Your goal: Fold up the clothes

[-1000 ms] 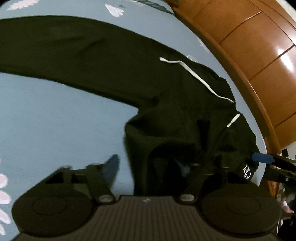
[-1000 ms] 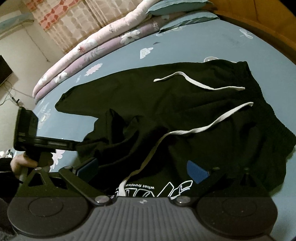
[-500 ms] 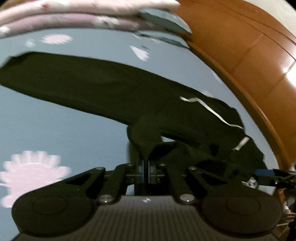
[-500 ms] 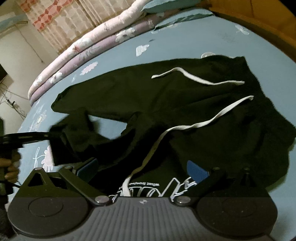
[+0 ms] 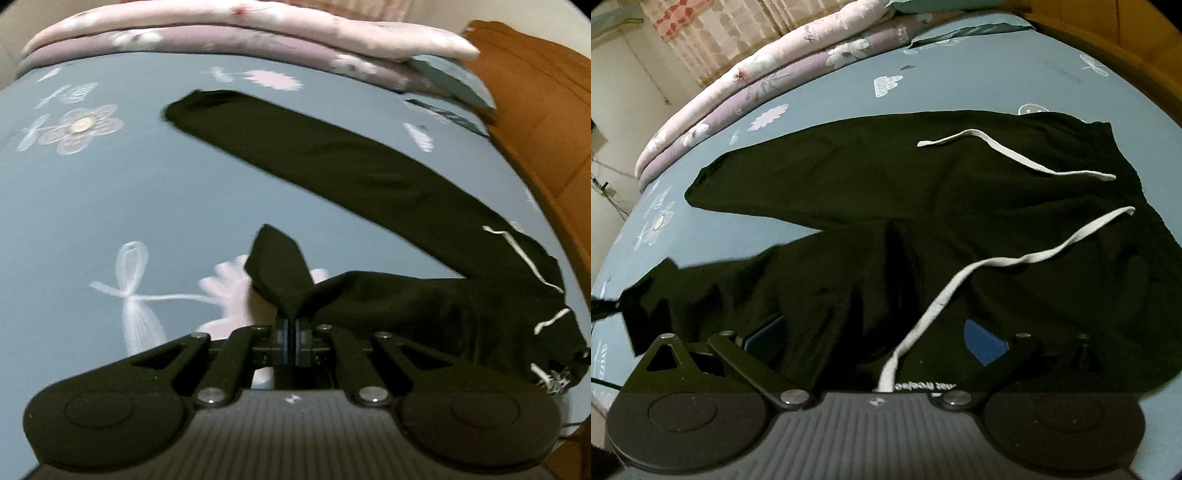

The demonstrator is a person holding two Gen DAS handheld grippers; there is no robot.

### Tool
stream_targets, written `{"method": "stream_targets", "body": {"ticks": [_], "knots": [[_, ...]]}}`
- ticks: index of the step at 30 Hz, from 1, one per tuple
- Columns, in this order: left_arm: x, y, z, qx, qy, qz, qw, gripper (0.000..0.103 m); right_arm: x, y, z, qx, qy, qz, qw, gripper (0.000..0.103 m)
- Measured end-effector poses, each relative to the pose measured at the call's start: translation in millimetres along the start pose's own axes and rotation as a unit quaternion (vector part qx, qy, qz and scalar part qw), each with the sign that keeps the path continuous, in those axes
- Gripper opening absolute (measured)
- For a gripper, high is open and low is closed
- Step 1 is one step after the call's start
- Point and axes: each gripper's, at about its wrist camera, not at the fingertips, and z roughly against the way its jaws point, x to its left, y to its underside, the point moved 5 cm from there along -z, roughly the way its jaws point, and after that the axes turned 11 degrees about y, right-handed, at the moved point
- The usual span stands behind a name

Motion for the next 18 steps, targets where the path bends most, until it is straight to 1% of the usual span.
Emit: {"method": "stream_targets", "body": {"ticks": [4,9,12,15,16,18], "knots": [[24.7,2.1,19.8,0.002,-0.03,0.015,0.9994,0.001,11.0,-4.4,-4.3,0.001,0.004,0.001,1.0,0.103],[50.0,5.2,42.5,0.001,-0.059,0.026,0.9979,0.001,22.5,-7.5,-12.2,0.005,0.007,0.001,1.0,0.103],[67.8,9.5,47.8,0.008,-0.08,0.039,0.996,0.001,28.2,-9.4,-19.0,0.01,0.009,-0.001,1.0,0.103],[82.0,15.2,47.0,0.024,-0.111,0.042,0.9926,0.002,33.0,-9.4,-22.2,0.014,0.01,-0.001,1.0,0.103],[84.5,15.9,46.3,0.03,-0.115,0.043,0.992,0.002,34.2,-8.9,-22.1,0.014,0.01,0.0,1.0,0.103],[84.7,14.4,47.3,0.031,-0.108,0.038,0.9929,0.003,34.9,-9.0,-21.7,0.014,0.012,0.0,1.0,0.103]]}}
